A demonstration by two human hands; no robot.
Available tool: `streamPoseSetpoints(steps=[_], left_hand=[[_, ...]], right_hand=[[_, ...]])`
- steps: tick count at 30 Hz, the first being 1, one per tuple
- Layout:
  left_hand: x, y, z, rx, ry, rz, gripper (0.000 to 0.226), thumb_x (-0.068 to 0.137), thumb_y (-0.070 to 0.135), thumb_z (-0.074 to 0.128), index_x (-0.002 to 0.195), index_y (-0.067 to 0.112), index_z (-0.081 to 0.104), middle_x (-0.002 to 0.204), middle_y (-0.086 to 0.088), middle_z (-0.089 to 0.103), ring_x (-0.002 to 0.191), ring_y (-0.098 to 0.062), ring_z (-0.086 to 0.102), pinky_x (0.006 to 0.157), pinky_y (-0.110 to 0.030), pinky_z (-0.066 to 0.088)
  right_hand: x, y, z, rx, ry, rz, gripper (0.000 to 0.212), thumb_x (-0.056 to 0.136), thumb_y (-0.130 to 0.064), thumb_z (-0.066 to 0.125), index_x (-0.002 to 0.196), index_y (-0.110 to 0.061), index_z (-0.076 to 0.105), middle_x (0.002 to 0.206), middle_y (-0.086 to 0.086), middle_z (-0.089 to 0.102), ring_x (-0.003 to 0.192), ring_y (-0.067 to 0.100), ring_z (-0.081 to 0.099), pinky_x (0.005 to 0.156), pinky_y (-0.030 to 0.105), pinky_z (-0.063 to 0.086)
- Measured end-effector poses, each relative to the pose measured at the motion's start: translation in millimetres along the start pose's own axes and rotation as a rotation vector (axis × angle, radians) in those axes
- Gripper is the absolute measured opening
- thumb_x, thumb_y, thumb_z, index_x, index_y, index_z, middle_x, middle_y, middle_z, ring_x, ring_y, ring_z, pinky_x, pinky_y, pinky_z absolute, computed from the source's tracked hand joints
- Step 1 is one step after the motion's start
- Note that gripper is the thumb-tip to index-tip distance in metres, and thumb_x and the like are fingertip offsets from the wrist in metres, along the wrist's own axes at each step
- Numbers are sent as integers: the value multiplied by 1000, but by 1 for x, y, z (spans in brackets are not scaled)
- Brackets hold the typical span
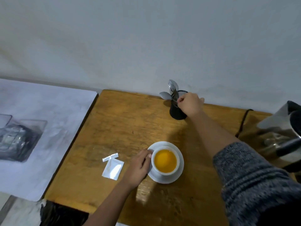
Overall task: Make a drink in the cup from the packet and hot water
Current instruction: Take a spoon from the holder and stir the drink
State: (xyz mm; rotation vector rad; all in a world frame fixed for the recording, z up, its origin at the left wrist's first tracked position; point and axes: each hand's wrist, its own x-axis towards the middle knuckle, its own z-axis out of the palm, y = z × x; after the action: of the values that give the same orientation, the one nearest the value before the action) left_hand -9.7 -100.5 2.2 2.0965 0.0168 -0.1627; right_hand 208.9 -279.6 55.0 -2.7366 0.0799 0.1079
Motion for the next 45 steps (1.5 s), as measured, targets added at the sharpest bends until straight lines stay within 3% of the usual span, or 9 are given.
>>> streamPoseSetpoints(steps=[6, 12, 25, 29, 32, 35, 37, 41, 45], left_hand=[[2, -7, 5, -47, -22, -20, 22, 95, 30, 38, 99, 26, 60, 97, 8, 62, 93, -5, 56, 75, -10, 40], [4, -9, 3, -42, -33, -10, 20, 97, 22, 41, 100, 22, 61, 95, 10, 60, 93, -3, 55, 75, -8, 39], [3, -5, -1, -59, -91, -15, 21, 97, 25, 39, 100, 31, 59, 100, 7, 61, 95, -1, 54, 74, -5, 39], [2, 1, -4, -5, -93, -25, 21, 97, 28, 38, 97, 39, 55, 99, 9, 60, 93, 6, 52, 71, -2, 38], [1, 5, -4, -17, -84, -33, 21, 97, 26, 38, 99, 28, 59, 95, 11, 59, 89, 10, 51, 70, -5, 40], [1, 1, -2, -45, -63, -12, 21, 96, 22, 41, 93, 20, 61, 93, 0, 62, 87, 3, 54, 71, -15, 39], [1, -1, -1, -33, -69, -9, 22, 96, 22, 41, 93, 18, 62, 94, -3, 62, 87, -2, 55, 70, -8, 37], [3, -3, -1, -43, -81, 3, 23, 97, 22, 40, 93, 14, 61, 95, -9, 62, 90, -14, 56, 74, -19, 40], [4, -3, -1, -31, -86, 10, 23, 97, 21, 40, 92, 13, 61, 94, -10, 62, 89, -19, 55, 73, -26, 41]], right_hand=[[18, -5, 4, -201, -12, 24, 20, 82, -17, 54, 68, -28, 62, 92, -6, 70, 77, 21, 51, 75, 36, 19], [27, -7, 11, -314, 1, 25, 12, 85, -25, 59, 82, -24, 71, 84, -2, 69, 70, 20, 47, 75, 34, 21], [-8, -24, -62, 283, 176, -291, 17, 85, -25, 64, 96, -16, 73, 102, 3, 74, 98, 24, 63, 95, 44, 44], [-27, -34, -111, 192, -23, -412, 10, 85, -26, 63, 91, -21, 70, 94, 0, 72, 91, 19, 63, 85, 40, 51], [-48, -38, -135, 29, -137, -479, 11, 88, -25, 59, 92, -20, 68, 91, -4, 64, 88, 18, 59, 80, 39, 50], [-71, -36, -140, -70, -227, -413, 10, 85, -25, 61, 87, -20, 69, 91, -4, 65, 84, 17, 58, 77, 38, 49], [-89, -29, -130, -62, -307, -325, 11, 84, -19, 60, 82, -16, 70, 82, 0, 65, 70, 15, 58, 72, 33, 49], [-130, -12, -110, 158, -426, -146, 16, 84, -8, 56, 85, -10, 72, 57, 3, 63, 44, 7, 55, 48, 15, 47], [-157, 6, -100, 658, -189, -52, 10, 76, 1, 71, 75, -8, 70, 58, 7, 69, 52, 12, 64, 59, 19, 55]])
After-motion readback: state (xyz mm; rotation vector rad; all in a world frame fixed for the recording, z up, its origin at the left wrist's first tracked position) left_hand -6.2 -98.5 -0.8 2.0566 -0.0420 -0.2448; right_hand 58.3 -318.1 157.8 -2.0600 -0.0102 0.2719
